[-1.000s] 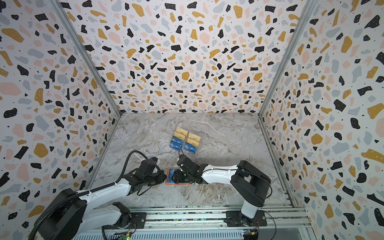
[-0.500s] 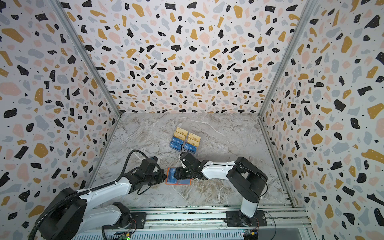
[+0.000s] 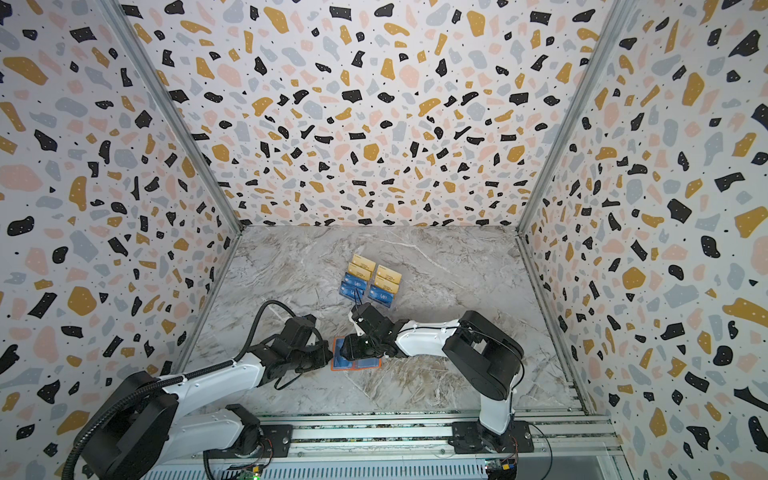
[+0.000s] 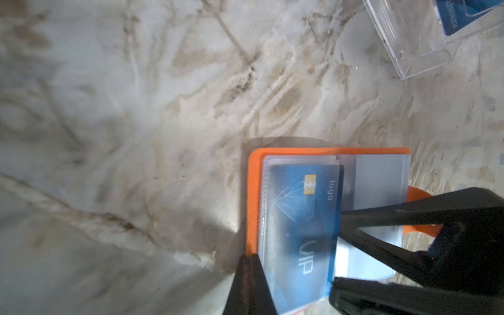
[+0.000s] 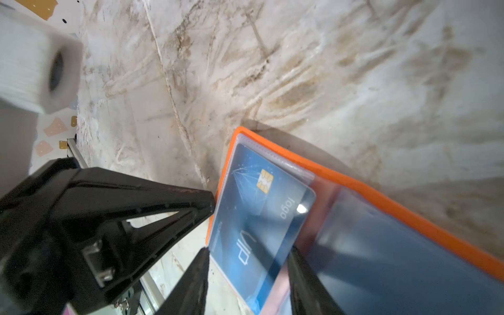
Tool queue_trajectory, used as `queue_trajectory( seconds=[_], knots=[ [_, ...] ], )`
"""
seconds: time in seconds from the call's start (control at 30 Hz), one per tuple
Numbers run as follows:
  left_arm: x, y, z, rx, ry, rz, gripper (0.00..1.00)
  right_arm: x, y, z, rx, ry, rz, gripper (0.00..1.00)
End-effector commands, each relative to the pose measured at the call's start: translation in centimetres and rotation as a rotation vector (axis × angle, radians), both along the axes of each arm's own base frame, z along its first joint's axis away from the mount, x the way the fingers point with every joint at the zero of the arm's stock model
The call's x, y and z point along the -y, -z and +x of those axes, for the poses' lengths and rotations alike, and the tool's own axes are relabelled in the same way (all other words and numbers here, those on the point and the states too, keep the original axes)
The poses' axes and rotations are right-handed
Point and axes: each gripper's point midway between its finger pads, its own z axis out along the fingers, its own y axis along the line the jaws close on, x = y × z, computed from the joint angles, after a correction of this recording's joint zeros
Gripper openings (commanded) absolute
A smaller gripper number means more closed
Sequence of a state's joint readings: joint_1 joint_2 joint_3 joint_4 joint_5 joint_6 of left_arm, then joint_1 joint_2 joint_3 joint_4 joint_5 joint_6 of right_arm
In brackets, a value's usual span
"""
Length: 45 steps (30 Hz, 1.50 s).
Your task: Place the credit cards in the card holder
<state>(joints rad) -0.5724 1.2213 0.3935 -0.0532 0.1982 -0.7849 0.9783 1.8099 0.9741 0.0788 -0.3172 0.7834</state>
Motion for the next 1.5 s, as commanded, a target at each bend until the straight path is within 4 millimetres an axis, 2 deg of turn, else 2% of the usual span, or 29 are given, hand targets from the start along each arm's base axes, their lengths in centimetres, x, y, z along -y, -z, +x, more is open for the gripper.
queue_trajectory(
  seconds=[0.0,0.1,0.23,0.33,0.5,0.6,0.73,0.83,1.0,1.3,1.47],
  knots=[
    [0.8,-1.3,0.8,0.031,0.023,-0.013,0.0,-1.1,-1.9,0.0,0.046,-0.044,0.029,0.47],
    [0.4,-1.5,0.9,0.032,0.015,0.009,0.0,0.3,-1.8,0.0,0.046,-0.045,0.004,0.47],
    [0.0,-2.3,1.1,0.044,0.007,0.037,0.08,2.3,-2.7,0.1,0.052,-0.028,0.009,0.47],
    [-0.2,-3.8,1.2,0.056,0.021,0.056,0.14,3.5,-3.2,0.2,0.072,-0.03,-0.005,0.44],
    [-0.7,-6.9,0.8,0.076,0.043,0.077,0.28,4.7,-2.5,0.6,0.094,-0.044,-0.042,0.33],
    [0.8,-8.3,0.6,0.076,0.068,-0.009,0.31,5.0,-1.9,0.7,0.103,-0.042,-0.058,0.32],
    [4.8,-9.8,0.7,0.086,0.149,-0.105,0.33,5.8,-0.7,0.5,0.1,-0.024,-0.08,0.3],
    [7.3,-8.9,0.8,0.067,0.205,-0.111,0.34,7.2,0.2,0.2,0.102,0.0,-0.122,0.29],
    [9.4,-6.9,1.2,0.035,0.251,-0.124,0.34,9.4,0.7,0.1,0.106,0.055,-0.131,0.28],
    [10.1,-3.3,1.2,-0.033,0.288,-0.089,0.34,9.8,1.3,1.4,0.104,0.057,-0.131,0.24],
    [10.1,-2.6,1.6,-0.039,0.262,-0.091,0.35,9.5,1.8,1.5,0.094,0.041,-0.136,0.2]
  ],
)
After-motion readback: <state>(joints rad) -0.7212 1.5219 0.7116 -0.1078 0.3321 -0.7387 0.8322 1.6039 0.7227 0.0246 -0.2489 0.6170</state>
